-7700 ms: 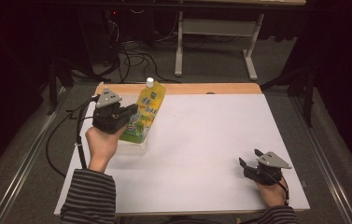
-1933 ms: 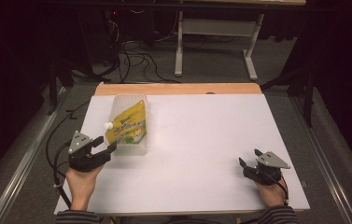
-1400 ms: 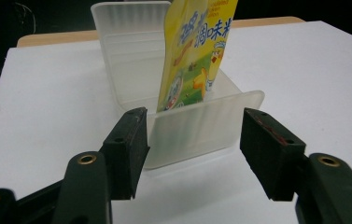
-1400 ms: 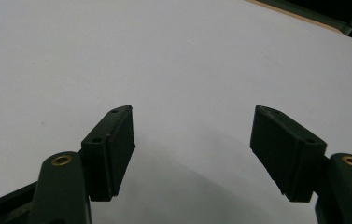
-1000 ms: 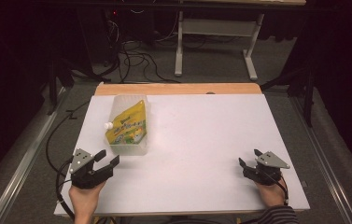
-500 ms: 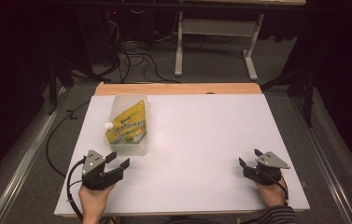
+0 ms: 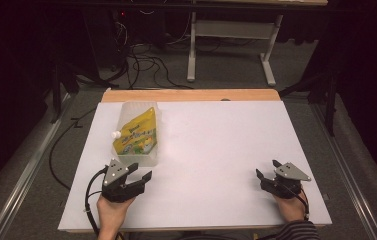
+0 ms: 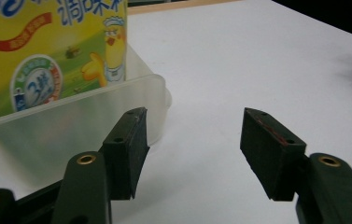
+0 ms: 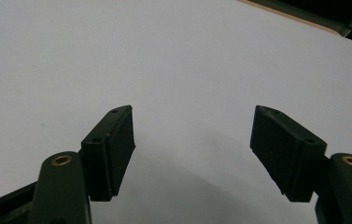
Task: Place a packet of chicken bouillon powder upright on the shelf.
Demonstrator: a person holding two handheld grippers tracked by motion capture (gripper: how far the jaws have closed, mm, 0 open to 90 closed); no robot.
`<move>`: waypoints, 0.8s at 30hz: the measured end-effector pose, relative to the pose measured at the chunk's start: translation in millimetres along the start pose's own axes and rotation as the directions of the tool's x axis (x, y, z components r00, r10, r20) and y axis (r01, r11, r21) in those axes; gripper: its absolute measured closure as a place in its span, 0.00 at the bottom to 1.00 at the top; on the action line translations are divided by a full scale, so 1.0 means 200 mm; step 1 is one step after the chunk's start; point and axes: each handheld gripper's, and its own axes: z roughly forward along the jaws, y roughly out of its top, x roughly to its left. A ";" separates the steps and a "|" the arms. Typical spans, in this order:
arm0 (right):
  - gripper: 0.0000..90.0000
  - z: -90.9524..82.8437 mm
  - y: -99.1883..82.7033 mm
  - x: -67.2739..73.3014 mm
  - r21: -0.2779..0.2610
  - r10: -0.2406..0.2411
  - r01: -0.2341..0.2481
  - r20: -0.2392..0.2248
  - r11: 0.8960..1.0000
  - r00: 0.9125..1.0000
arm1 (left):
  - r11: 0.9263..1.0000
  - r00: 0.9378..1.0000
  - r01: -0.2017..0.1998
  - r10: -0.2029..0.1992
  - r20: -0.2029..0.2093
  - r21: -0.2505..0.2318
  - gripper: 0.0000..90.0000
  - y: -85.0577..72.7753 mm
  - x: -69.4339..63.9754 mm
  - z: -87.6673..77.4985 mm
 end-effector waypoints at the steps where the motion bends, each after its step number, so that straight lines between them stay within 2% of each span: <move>1: 0.35 0.00 0.00 0.00 -0.002 -0.003 0.003 -0.001 1.000 1.000 | 1.000 1.000 -0.002 0.002 0.005 0.002 0.46 0.00 0.00 0.01; 8: 0.35 0.00 0.00 0.00 -0.003 0.001 -0.001 -0.003 1.000 1.000 | 1.000 0.999 -0.008 0.008 0.037 0.006 0.48 0.01 -0.04 0.05; 24: 0.35 0.00 0.00 -0.01 -0.007 0.007 -0.007 -0.005 1.000 1.000 | 1.000 0.997 -0.011 0.009 0.079 0.028 0.48 0.02 -0.08 0.14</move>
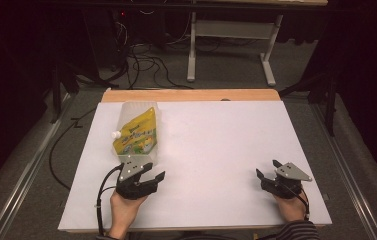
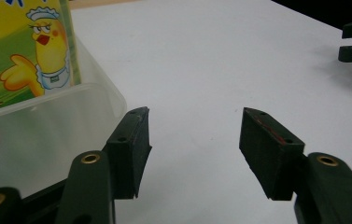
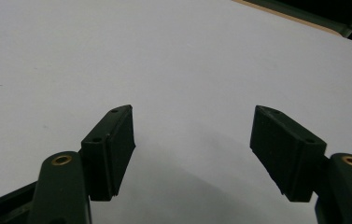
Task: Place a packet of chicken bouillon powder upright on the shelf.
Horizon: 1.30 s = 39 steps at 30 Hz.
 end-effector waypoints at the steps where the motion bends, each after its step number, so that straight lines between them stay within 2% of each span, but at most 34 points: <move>1: 0.35 0.00 0.00 0.00 -0.002 -0.004 0.004 -0.002 1.000 1.000 | 1.000 1.000 -0.002 0.002 0.002 0.000 0.48 0.00 0.00 0.00; 12: 0.35 0.00 0.00 0.00 0.002 0.007 -0.007 -0.002 1.000 1.000 | 1.000 1.000 -0.016 0.016 0.020 0.005 0.48 0.03 -0.03 0.07; 24: 0.35 0.00 0.00 0.00 0.002 0.009 -0.009 0.000 1.000 1.000 | 0.999 0.999 -0.032 0.031 0.026 0.039 0.48 0.03 -0.05 0.16; 39: 0.35 0.00 0.00 0.00 0.004 0.010 -0.010 0.000 1.000 1.000 | 0.997 0.999 -0.043 0.043 0.005 0.058 0.46 0.03 -0.04 0.25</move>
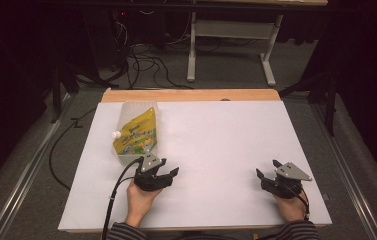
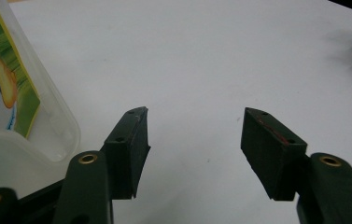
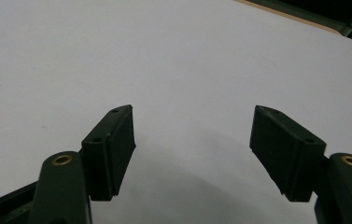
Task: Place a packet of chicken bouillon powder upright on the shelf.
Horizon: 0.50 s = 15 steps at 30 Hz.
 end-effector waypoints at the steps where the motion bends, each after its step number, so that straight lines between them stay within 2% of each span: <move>1: 0.35 0.00 0.00 0.00 0.001 -0.003 0.003 -0.001 1.000 1.000 | 1.000 1.000 0.002 -0.002 -0.001 0.000 0.46 0.00 0.00 0.01; 15: 0.35 0.00 0.00 0.00 -0.001 0.000 0.000 0.000 1.000 1.000 | 1.000 1.000 0.006 -0.006 -0.019 0.003 0.46 -0.01 0.02 0.07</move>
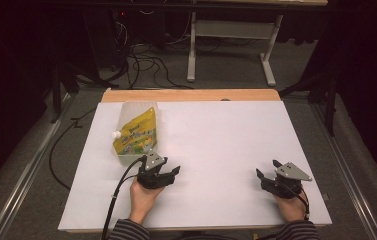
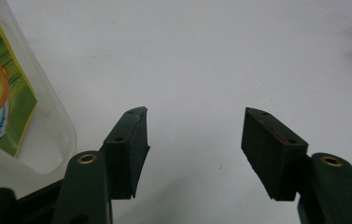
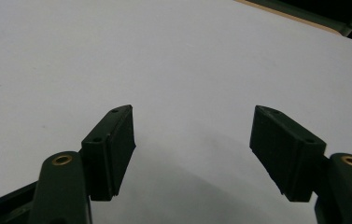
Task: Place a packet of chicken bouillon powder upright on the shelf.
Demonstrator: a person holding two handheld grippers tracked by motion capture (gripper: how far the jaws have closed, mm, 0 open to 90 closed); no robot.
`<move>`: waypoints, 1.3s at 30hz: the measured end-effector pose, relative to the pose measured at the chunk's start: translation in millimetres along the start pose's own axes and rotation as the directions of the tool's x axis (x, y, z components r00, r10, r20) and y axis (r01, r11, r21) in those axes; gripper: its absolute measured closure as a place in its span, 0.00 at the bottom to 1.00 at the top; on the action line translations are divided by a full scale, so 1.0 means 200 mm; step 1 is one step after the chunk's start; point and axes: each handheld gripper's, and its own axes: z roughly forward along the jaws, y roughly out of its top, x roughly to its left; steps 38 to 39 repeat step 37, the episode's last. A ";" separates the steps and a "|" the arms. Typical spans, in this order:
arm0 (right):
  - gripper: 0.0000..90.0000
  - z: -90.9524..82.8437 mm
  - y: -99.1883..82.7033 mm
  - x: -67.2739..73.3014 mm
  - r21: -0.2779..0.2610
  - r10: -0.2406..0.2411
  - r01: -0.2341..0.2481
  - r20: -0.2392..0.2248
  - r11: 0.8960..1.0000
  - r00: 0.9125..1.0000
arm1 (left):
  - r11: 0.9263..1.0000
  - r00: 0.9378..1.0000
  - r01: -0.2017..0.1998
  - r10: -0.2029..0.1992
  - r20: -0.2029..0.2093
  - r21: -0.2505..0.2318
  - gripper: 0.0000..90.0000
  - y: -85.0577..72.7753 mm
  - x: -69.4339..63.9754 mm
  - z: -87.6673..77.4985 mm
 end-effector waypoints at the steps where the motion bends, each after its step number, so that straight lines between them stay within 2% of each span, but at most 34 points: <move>1: 0.35 0.00 0.00 0.00 0.001 0.000 0.000 0.001 1.000 1.000 | 1.000 1.000 0.005 -0.005 -0.002 -0.005 0.46 0.00 0.00 0.01; 8: 0.35 0.00 0.00 0.00 0.000 -0.001 0.001 0.001 1.000 1.000 | 1.000 1.000 -0.001 0.001 -0.013 0.004 0.46 -0.01 0.00 0.03; 18: 0.35 0.00 0.00 0.00 0.001 -0.001 0.001 0.001 1.000 1.000 | 1.000 1.000 -0.008 0.008 -0.029 -0.006 0.46 -0.02 -0.01 0.06; 23: 0.35 0.00 0.00 0.00 0.002 -0.007 0.007 0.002 1.000 1.000 | 0.999 0.998 -0.040 0.040 -0.045 -0.011 0.45 -0.04 -0.02 0.07; 25: 0.35 0.00 0.00 0.00 0.003 -0.007 0.007 0.002 1.000 1.000 | 0.999 0.998 -0.034 0.034 -0.050 -0.008 0.46 -0.05 -0.02 0.09; 27: 0.35 0.00 0.00 0.00 0.004 -0.011 0.011 0.003 1.000 1.000 | 0.999 0.998 -0.013 0.011 -0.064 -0.036 0.45 -0.06 -0.02 0.08; 29: 0.35 0.00 0.00 0.00 0.009 -0.014 0.014 0.002 1.000 1.000 | 0.998 0.998 -0.008 0.004 -0.065 -0.058 0.45 -0.06 -0.02 0.06; 34: 0.35 0.01 0.00 0.00 0.012 -0.009 0.009 0.004 1.000 1.000 | 0.997 0.996 -0.041 0.036 -0.077 -0.061 0.45 -0.07 -0.04 0.06; 39: 0.35 0.00 0.00 0.00 0.011 -0.008 0.008 0.003 1.000 1.000 | 0.997 0.996 -0.043 0.039 -0.075 -0.059 0.45 -0.07 -0.04 0.06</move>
